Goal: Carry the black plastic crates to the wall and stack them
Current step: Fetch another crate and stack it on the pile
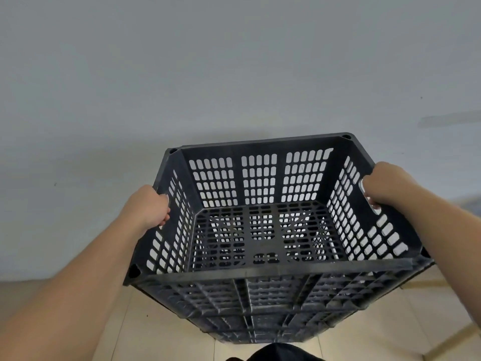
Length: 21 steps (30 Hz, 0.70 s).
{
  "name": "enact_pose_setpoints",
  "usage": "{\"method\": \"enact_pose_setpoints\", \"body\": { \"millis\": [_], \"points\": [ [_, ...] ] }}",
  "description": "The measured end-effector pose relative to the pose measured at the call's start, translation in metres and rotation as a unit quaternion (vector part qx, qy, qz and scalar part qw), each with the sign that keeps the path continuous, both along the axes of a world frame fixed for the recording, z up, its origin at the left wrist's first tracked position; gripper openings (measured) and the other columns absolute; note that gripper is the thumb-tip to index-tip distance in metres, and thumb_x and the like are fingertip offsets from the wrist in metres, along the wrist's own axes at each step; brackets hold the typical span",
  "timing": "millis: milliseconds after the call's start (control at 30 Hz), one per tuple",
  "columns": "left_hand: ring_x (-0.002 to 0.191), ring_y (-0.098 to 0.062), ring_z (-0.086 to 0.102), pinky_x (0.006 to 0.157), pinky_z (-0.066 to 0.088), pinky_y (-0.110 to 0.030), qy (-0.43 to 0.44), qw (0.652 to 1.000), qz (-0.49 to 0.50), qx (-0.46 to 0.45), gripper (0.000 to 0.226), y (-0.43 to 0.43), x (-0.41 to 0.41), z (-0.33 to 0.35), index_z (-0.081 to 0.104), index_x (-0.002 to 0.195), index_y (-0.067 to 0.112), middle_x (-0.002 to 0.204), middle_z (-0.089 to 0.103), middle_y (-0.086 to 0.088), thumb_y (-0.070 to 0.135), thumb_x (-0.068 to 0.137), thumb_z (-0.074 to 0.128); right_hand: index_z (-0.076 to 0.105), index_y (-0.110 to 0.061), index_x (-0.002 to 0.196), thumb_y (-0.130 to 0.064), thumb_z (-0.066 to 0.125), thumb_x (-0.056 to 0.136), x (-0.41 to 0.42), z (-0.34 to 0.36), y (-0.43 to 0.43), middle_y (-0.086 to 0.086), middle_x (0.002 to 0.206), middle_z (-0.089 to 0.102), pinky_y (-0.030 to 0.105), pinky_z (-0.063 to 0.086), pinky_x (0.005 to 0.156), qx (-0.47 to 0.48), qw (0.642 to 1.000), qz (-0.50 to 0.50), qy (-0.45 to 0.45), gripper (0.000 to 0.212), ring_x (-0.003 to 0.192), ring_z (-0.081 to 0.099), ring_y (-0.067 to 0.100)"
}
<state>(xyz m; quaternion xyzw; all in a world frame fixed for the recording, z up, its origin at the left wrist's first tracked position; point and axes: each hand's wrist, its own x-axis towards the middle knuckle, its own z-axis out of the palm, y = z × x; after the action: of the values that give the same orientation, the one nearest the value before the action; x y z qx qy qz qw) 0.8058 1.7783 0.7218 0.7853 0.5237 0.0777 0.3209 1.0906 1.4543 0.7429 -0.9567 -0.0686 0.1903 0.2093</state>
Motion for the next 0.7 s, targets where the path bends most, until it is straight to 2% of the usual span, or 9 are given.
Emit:
{"method": "enact_pose_setpoints", "body": {
  "millis": [33,100,200,333,400,500,600,667,700],
  "points": [
    [0.073,-0.027,0.068,0.068,0.056,-0.037,-0.002,1.000,0.000,0.003,0.019,0.000,0.000,0.000,0.055,0.109,0.003,0.084,0.070,-0.015,0.017,0.106,0.043,0.059,-0.009,0.051,-0.002,0.068,0.081,0.002,0.001,-0.001,0.009,0.072,0.052,0.024,0.038,0.049,0.020,1.000,-0.001,-0.007,0.032,0.058,0.052,0.021],
    [0.072,-0.029,0.069,0.068,0.056,-0.037,0.003,1.000,-0.005,0.015,0.021,0.001,0.000,0.000,0.058,0.103,0.001,0.082,0.071,-0.016,0.016,0.105,0.044,0.063,0.001,0.061,0.003,0.062,0.080,0.006,-0.006,-0.006,0.017,0.072,0.064,0.028,0.044,0.052,-0.003,0.999,0.028,-0.038,0.019,0.062,0.062,0.032],
    [0.070,-0.033,0.071,0.072,0.057,-0.040,0.013,1.000,-0.009,0.022,0.027,0.004,-0.001,0.002,0.063,0.092,0.000,0.078,0.072,-0.017,0.017,0.103,0.044,0.067,0.007,0.069,0.006,0.063,0.072,0.004,-0.009,-0.009,0.021,0.070,0.069,0.032,0.048,0.054,-0.035,0.997,0.032,-0.054,0.005,0.065,0.063,0.034],
    [0.073,-0.036,0.073,0.077,0.056,-0.043,0.023,0.999,-0.017,0.033,0.031,0.005,-0.001,0.002,0.064,0.086,0.000,0.075,0.073,-0.017,0.018,0.102,0.044,0.068,0.003,0.060,0.004,0.069,0.077,-0.005,-0.004,-0.008,0.018,0.087,0.066,0.037,0.058,0.068,-0.056,0.997,0.040,-0.034,0.016,0.079,0.066,0.036],
    [0.073,-0.036,0.073,0.074,0.054,-0.040,0.024,0.999,-0.016,0.035,0.030,0.005,0.000,0.003,0.062,0.085,0.001,0.076,0.073,-0.018,0.017,0.103,0.044,0.064,-0.002,0.055,0.003,0.071,0.076,-0.007,-0.001,-0.007,0.015,0.087,0.062,0.033,0.054,0.062,-0.056,0.998,0.025,-0.022,0.022,0.075,0.064,0.033],
    [0.068,-0.032,0.072,0.066,0.052,-0.034,0.026,0.999,-0.017,0.039,0.030,0.005,0.002,0.002,0.063,0.091,-0.001,0.073,0.073,-0.014,0.018,0.103,0.043,0.069,0.001,0.065,0.004,0.070,0.075,-0.004,-0.002,-0.007,0.014,0.080,0.062,0.028,0.041,0.051,-0.052,0.997,0.032,-0.038,0.011,0.063,0.058,0.027],
    [0.066,-0.025,0.070,0.064,0.050,-0.033,0.044,0.998,-0.023,0.049,0.026,0.007,0.002,0.000,0.061,0.100,0.001,0.074,0.074,-0.008,0.022,0.102,0.045,0.065,0.003,0.074,0.000,0.057,0.088,0.002,-0.010,-0.008,0.018,0.074,0.068,0.031,0.051,0.055,0.016,0.999,0.018,-0.039,0.016,0.062,0.066,0.031],
    [0.072,-0.025,0.067,0.065,0.049,-0.037,0.076,0.993,-0.035,0.085,0.030,0.006,0.003,0.001,0.057,0.108,0.001,0.083,0.070,-0.007,0.028,0.098,0.049,0.061,0.002,0.075,-0.002,0.052,0.090,0.005,-0.012,-0.010,0.019,0.070,0.068,0.032,0.052,0.054,0.047,0.998,0.005,-0.047,0.019,0.058,0.065,0.031],
    [0.080,-0.026,0.064,0.067,0.049,-0.039,0.096,0.988,-0.043,0.110,0.036,0.002,0.003,0.002,0.051,0.117,0.003,0.095,0.066,-0.008,0.032,0.096,0.052,0.063,0.004,0.076,-0.001,0.053,0.088,0.004,-0.011,-0.011,0.019,0.071,0.067,0.031,0.049,0.054,0.033,0.998,0.013,-0.049,0.017,0.060,0.064,0.030]
  ]
}}
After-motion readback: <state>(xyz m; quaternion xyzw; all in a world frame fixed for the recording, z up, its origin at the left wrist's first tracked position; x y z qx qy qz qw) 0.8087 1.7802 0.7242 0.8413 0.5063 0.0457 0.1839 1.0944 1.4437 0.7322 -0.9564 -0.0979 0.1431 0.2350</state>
